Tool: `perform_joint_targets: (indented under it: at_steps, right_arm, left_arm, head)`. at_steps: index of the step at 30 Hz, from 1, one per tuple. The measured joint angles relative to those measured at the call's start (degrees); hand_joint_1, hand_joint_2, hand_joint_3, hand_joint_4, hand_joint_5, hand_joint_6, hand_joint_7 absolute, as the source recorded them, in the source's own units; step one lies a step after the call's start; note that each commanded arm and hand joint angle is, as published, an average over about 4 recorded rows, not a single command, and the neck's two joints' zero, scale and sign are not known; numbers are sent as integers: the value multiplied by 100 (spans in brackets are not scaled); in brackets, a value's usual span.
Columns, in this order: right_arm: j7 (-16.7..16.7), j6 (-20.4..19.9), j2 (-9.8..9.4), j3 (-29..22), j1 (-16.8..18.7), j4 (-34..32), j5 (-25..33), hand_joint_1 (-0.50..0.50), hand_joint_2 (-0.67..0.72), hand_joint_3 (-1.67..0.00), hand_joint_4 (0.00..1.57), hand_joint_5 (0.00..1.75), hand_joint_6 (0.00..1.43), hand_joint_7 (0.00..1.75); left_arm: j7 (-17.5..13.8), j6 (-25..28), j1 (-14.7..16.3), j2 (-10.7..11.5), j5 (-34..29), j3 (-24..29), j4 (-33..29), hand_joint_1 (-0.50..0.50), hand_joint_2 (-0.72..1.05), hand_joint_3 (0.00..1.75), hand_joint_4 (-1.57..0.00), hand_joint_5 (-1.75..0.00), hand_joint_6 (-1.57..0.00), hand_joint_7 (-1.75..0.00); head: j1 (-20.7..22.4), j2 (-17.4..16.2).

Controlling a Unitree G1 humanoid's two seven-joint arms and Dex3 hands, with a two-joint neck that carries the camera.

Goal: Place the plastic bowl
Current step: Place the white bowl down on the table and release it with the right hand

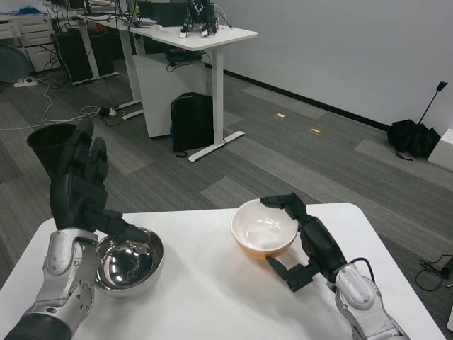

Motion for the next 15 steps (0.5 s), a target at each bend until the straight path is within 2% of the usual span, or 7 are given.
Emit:
perform_joint_targets:
  at_steps: [2,6,9,10,13,15]
  right_arm:
    - [3,42,1,-2,75,-3,-146,-42,-49,-159,157,97,137,99]
    - [47,115,2,3,104,-5,-324,-44,-48,-159,157,97,137,105]
    - [89,165,2,6,125,-6,-346,-46,-45,-159,157,97,137,119]
    - [99,172,2,6,140,-6,-348,-46,-41,-159,157,102,136,129]
    - [119,175,2,6,183,-6,-350,-46,-29,-155,153,141,128,159]
    - [128,174,2,5,192,-6,-350,-46,-22,-143,145,155,123,166]
  left_arm:
    - [0,0,0,0,0,0,0,-39,-53,2,-34,0,-34,0]
    - [-1,0,0,0,-1,0,1,-39,-53,0,-34,0,-34,0]
    - [-1,0,0,0,-3,0,1,-39,-48,0,-34,0,-34,0]
    - [-1,0,0,0,-3,0,1,-39,-46,0,-34,0,-34,0]
    - [-1,0,0,0,-3,0,2,-39,-50,0,-34,0,-34,0]
    - [-1,0,0,0,-3,0,4,-39,-55,0,-34,0,-34,0]
  head:
    - [-27,-128]
    - [-27,-167]
    - [-17,-207]
    - [-15,-222]
    - [-22,-256]
    - [-31,-276]
